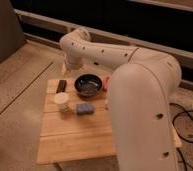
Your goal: Place the eraser on the white sponge
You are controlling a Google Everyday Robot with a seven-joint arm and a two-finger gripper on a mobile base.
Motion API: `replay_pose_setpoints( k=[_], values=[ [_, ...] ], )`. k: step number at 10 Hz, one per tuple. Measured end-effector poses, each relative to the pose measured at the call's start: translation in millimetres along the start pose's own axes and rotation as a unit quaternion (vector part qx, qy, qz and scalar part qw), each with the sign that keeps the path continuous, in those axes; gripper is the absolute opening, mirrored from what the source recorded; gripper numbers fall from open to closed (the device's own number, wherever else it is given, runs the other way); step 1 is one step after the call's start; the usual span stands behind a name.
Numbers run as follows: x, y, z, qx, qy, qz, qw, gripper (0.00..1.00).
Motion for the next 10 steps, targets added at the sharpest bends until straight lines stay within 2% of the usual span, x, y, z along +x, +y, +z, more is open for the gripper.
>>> replay_pose_setpoints(
  k=[4,6,8,10],
  values=[
    [-3,-2,2,-0.002,0.000,0.000,1.0000,0.65],
    [-25,4,8,0.002,-0.005,-0.023,0.9997,0.65],
    [-48,18,20,0.006,-0.009,-0.060,0.9981,0.65],
    [-62,33,39,-0.003,-0.003,-0.078,0.9969,0.65]
  ],
)
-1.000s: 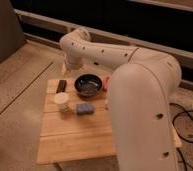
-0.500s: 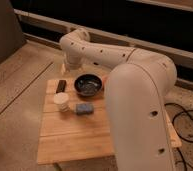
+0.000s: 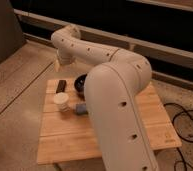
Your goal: Place the eraser on the white sponge
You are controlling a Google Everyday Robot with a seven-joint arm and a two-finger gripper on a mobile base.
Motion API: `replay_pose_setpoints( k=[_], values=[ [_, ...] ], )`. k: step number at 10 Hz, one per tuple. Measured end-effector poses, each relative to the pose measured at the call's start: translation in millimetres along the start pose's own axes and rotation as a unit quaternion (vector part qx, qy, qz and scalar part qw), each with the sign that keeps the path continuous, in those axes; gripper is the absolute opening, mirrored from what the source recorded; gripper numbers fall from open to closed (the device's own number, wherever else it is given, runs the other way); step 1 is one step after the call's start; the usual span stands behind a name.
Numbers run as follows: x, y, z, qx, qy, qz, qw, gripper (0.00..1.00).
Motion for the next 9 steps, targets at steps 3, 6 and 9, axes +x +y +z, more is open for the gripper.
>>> replay_pose_setpoints(
  k=[3,6,9],
  values=[
    [-9,23,38,-0.035,0.030,0.008,0.9989,0.65],
    [-12,40,74,-0.070,0.067,0.051,0.9940,0.65],
    [-10,39,102,-0.091,0.097,0.137,0.9817,0.65]
  ],
)
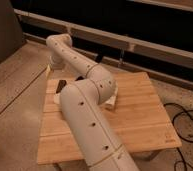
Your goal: Place the eraser on the white sponge
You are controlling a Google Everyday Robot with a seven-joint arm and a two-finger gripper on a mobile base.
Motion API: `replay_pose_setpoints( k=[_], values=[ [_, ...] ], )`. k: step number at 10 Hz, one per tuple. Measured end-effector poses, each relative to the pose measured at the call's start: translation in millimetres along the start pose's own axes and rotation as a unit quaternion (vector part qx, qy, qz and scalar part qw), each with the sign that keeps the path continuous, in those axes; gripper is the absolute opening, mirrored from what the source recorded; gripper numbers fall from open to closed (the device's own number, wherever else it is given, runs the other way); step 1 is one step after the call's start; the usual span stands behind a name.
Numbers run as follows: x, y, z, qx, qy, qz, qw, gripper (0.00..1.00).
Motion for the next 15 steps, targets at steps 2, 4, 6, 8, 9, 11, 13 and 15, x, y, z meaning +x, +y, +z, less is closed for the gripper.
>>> replay_pose_setpoints(
  k=[2,4,6,8,9,11,13,15],
  values=[
    [12,-10,25,0.012,0.034,0.035,0.9988,0.65],
    [27,-9,45,0.020,0.065,0.042,0.9968,0.65],
    [40,-8,60,0.023,0.089,0.043,0.9948,0.65],
    [54,-14,75,0.023,0.112,0.046,0.9923,0.65],
    [57,-18,79,0.022,0.117,0.051,0.9915,0.65],
    [61,-27,85,0.019,0.123,0.065,0.9902,0.63],
    [58,-35,86,0.026,0.116,0.065,0.9909,0.44],
    [50,-35,85,0.031,0.100,0.052,0.9931,0.22]
  ],
)
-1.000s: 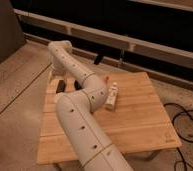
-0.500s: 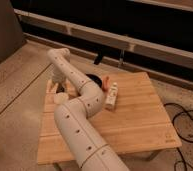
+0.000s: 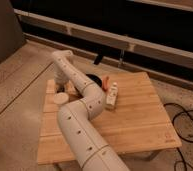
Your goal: Place the eraser on the white sponge
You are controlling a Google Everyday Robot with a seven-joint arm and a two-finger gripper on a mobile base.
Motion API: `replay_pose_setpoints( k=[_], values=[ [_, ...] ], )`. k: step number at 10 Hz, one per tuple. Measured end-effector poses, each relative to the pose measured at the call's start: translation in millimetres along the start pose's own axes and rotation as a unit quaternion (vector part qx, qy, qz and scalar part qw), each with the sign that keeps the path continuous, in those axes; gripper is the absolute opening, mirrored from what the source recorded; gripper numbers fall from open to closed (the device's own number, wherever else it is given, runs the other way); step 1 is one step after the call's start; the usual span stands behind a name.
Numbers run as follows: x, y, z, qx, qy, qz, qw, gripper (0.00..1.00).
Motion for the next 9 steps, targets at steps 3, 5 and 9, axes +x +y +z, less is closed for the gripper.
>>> replay_pose_setpoints(
  k=[3,5,9],
  values=[
    [-7,4,-2,-0.003,-0.013,-0.009,0.9999,0.00],
    [-11,6,-6,-0.006,-0.022,-0.012,0.9997,0.00],
    [-16,6,-11,-0.009,-0.032,-0.012,0.9994,0.00]
  ],
)
